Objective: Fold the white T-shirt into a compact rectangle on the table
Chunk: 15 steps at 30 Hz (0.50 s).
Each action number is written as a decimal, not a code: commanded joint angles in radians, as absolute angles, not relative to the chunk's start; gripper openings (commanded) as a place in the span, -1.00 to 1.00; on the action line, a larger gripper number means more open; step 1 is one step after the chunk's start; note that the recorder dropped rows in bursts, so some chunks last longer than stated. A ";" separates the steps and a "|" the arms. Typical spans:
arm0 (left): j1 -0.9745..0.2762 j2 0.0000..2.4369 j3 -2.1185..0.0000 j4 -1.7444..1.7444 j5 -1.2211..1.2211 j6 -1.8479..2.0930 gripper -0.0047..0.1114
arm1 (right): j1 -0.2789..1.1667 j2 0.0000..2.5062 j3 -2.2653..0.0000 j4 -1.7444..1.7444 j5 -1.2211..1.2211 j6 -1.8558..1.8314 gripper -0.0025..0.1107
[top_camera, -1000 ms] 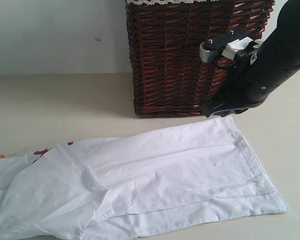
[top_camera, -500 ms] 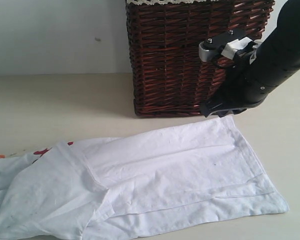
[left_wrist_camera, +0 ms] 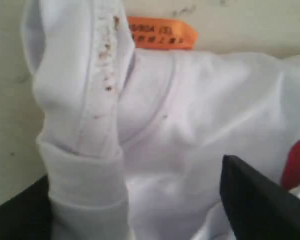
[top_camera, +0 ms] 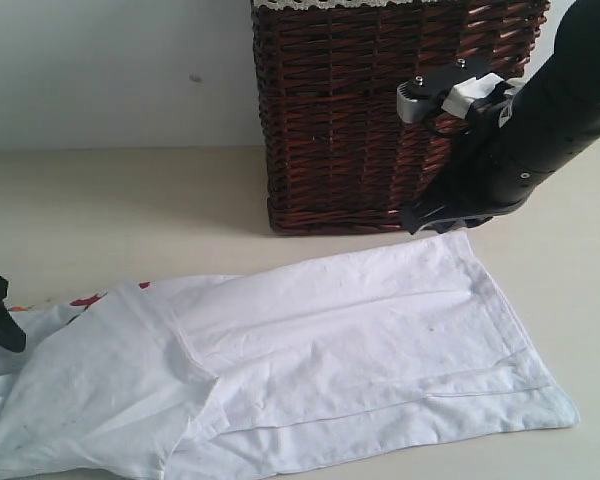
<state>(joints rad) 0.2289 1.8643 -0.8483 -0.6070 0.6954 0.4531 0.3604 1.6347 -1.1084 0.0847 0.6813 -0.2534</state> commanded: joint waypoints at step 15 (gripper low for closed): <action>0.225 1.829 -0.915 -0.611 0.936 0.459 -0.92 | 0.354 1.560 -1.195 0.160 0.765 -0.269 -0.73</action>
